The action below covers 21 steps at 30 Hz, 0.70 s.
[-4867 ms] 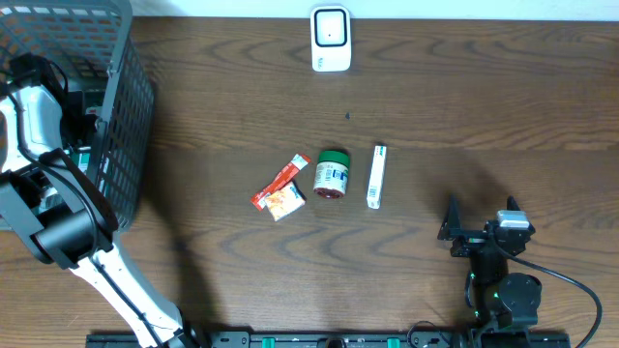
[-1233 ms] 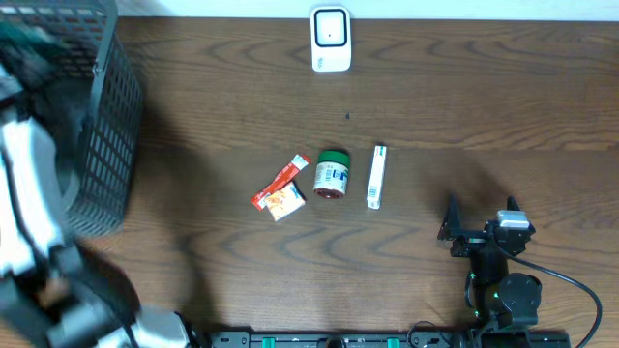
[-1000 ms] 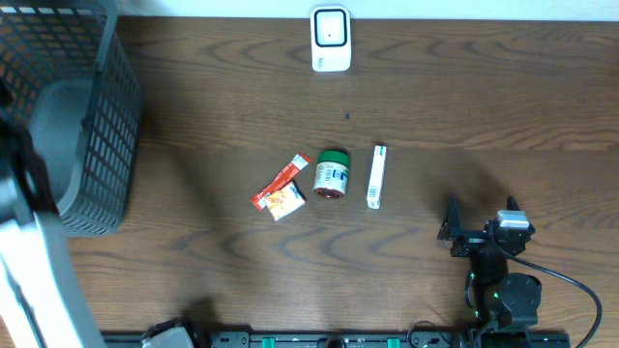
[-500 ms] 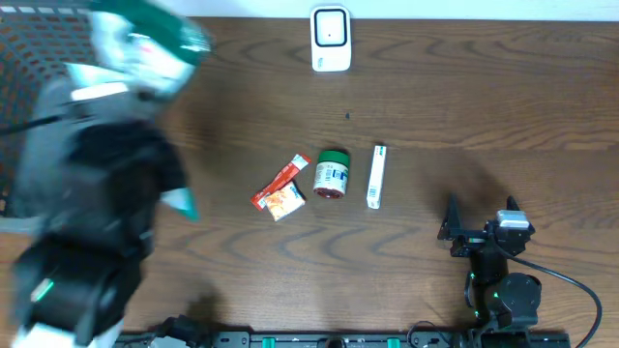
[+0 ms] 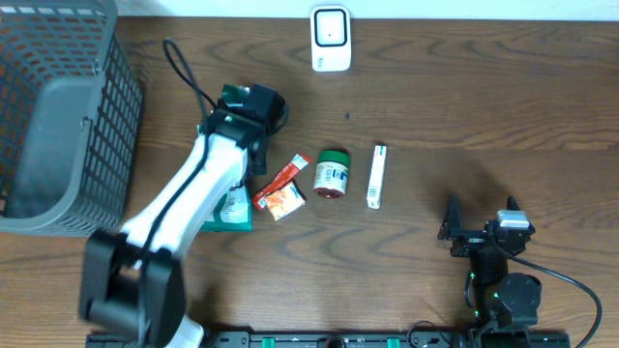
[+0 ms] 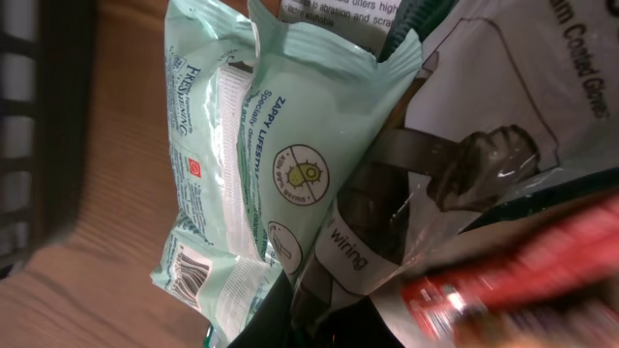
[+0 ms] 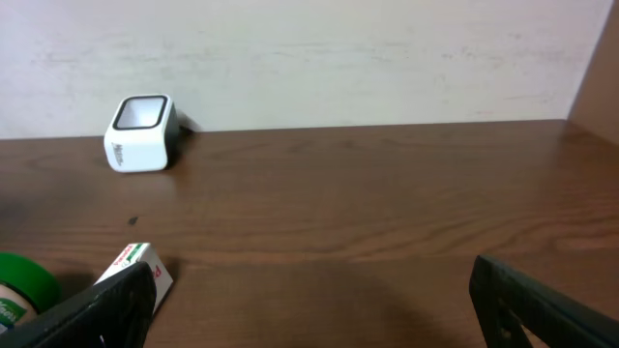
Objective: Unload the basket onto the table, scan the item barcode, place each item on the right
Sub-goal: 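Carry the green 3M glove packs out and lay them on the table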
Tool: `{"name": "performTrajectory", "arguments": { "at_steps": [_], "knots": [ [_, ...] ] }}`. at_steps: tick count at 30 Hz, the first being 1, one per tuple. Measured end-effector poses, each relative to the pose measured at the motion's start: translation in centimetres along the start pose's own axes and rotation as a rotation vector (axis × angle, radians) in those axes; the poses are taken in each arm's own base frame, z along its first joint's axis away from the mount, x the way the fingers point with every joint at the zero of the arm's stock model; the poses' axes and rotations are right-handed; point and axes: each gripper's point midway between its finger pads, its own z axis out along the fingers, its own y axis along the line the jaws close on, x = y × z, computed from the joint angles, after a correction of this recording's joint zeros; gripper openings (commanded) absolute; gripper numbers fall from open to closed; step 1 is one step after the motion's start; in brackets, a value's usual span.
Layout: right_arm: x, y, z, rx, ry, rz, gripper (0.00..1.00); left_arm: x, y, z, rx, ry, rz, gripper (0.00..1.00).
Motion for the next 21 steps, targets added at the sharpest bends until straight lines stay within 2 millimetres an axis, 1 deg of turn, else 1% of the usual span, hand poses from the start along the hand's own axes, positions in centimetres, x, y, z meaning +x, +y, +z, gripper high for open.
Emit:
{"name": "performTrajectory", "arguments": {
  "at_steps": [3,6,11,15,17,18,19,21],
  "knots": [
    [0.0,0.0,0.0,0.0,0.0,0.0,0.99,0.4,0.4,2.9,-0.044,0.067,-0.019,0.07],
    [0.0,0.0,0.0,0.0,0.0,0.0,0.99,0.5,1.4,4.8,-0.071,0.107,-0.053,0.08],
    [0.0,0.0,0.0,0.0,0.0,0.0,0.99,0.1,3.1,5.7,-0.072,0.133,-0.117,0.07],
    [0.0,0.0,0.0,0.0,0.0,0.0,0.99,0.1,3.4,5.9,-0.065,0.142,-0.13,0.08],
    [0.0,0.0,0.0,0.0,0.0,0.0,0.99,0.2,3.1,5.8,-0.055,0.146,-0.129,0.17],
    [0.0,0.0,0.0,0.0,0.0,0.0,0.99,0.2,3.1,5.8,-0.052,0.146,-0.131,0.35],
    [0.0,0.0,0.0,0.0,0.0,0.0,0.99,0.2,3.0,5.8,-0.049,0.146,-0.135,0.47],
    [0.0,0.0,0.0,0.0,0.0,0.0,0.99,0.1,2.9,5.8,-0.045,0.145,-0.135,0.58]
  ]
}}
